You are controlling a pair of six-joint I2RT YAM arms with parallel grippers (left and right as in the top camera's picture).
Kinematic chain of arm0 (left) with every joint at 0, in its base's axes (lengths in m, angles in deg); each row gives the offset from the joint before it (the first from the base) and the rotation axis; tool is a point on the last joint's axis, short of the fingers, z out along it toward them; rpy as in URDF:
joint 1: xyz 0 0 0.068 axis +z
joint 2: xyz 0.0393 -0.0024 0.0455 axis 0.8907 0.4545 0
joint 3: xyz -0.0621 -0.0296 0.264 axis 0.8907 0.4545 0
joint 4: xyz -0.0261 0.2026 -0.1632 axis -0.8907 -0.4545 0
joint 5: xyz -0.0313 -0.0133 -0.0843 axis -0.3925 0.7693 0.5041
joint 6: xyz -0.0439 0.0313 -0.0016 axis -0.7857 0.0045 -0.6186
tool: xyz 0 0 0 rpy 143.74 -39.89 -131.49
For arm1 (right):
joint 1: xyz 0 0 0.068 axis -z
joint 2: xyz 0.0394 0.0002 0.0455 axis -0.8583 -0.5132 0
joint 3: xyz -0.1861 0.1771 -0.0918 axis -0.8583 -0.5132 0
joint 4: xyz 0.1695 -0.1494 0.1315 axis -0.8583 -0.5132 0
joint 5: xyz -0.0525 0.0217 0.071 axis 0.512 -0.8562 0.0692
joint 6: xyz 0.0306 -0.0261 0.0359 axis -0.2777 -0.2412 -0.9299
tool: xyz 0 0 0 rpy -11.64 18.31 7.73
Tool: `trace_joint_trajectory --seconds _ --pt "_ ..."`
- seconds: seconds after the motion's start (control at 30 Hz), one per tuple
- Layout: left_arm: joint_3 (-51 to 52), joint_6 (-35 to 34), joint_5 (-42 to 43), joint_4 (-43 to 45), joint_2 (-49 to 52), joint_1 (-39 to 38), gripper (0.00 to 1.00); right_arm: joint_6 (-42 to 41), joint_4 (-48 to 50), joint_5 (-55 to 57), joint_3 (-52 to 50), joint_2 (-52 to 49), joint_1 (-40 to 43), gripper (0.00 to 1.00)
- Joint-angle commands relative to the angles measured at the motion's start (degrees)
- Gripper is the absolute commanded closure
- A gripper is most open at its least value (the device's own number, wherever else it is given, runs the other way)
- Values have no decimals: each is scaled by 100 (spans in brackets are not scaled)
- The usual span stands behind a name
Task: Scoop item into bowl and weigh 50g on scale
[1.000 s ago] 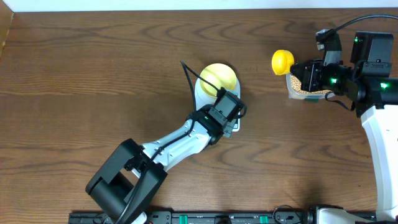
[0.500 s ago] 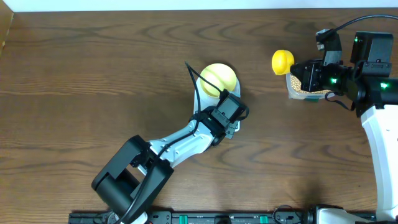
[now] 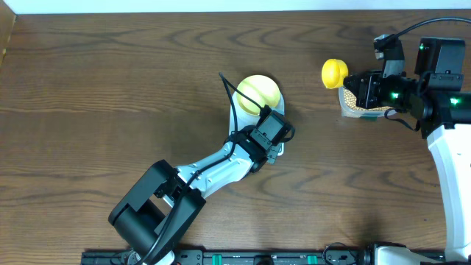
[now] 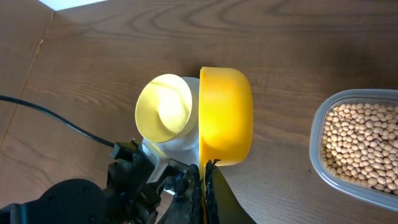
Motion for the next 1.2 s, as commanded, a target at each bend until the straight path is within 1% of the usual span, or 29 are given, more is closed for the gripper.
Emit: trace_joint_trajectory --seconds 0.0,0.47,0.7,1.17 --pt "37 94 -79 -50 142 -2 93 133 -2 -17 37 15 11 99" --pt "37 92 -142 -118 280 11 93 175 -26 -17 37 15 2 99" --pt "39 94 -190 -310 291 9 93 175 -26 50 37 15 0 99" --pt "74 90 -304 -243 407 9 93 175 -44 48 37 15 20 99"
